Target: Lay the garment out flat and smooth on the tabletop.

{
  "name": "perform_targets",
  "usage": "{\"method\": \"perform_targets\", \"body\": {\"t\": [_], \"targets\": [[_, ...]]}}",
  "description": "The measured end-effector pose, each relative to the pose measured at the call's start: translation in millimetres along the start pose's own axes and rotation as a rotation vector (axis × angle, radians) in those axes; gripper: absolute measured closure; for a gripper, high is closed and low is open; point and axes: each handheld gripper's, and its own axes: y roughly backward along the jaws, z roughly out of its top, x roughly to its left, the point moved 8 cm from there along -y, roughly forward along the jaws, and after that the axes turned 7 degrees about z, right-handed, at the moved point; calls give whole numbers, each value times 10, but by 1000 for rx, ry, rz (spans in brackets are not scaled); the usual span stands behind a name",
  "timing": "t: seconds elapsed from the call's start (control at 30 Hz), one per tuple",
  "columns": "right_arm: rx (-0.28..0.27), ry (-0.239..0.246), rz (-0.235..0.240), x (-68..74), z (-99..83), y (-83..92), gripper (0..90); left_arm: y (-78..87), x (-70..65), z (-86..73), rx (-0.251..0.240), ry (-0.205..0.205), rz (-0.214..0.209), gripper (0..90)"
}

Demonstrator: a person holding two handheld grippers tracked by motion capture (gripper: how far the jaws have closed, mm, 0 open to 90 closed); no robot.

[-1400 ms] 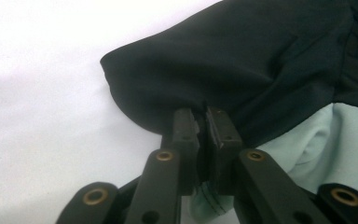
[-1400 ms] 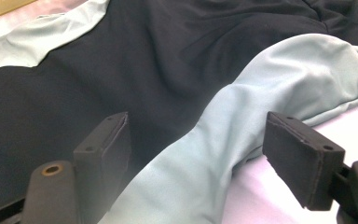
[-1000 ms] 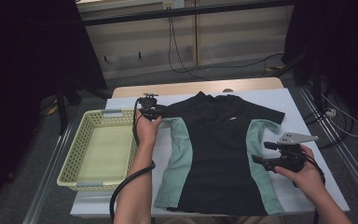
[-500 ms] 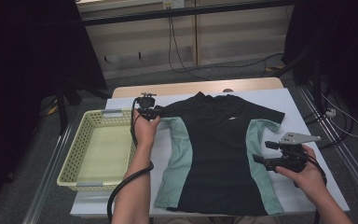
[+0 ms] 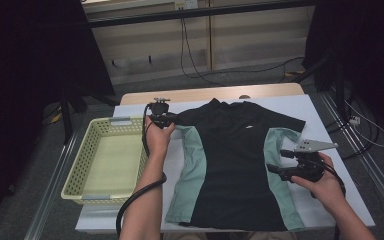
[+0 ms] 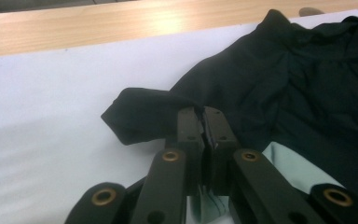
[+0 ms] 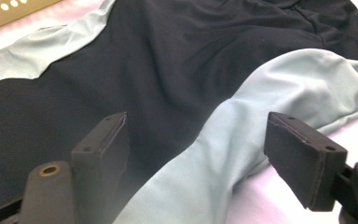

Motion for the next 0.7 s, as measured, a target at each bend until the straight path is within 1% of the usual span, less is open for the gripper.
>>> {"method": "perform_targets", "body": {"t": [0.07, 0.3, 0.47, 0.57, 0.63, 0.7], "targets": [[5, 8, 0, 5, 0, -9, 230, -4, -9, -3, 1, -2, -5, 869], [-1, 6, -6, 9, 4, 19, 227, 12, -24, 24, -9, 3, -12, 869], [4, 14, -1, 32, 11, -1, 226, 34, -63, 35, -15, -15, -18, 869], [1, 14, 0, 47, 15, 0, 226, 34, -66, 34, -16, -11, -18, 869], [-1, 15, -1, 46, 17, 6, 226, 41, -67, 42, -16, -17, -21, 869], [-3, 11, -3, 38, 18, 10, 226, 47, -81, 63, -27, -10, -24, 869]]}}
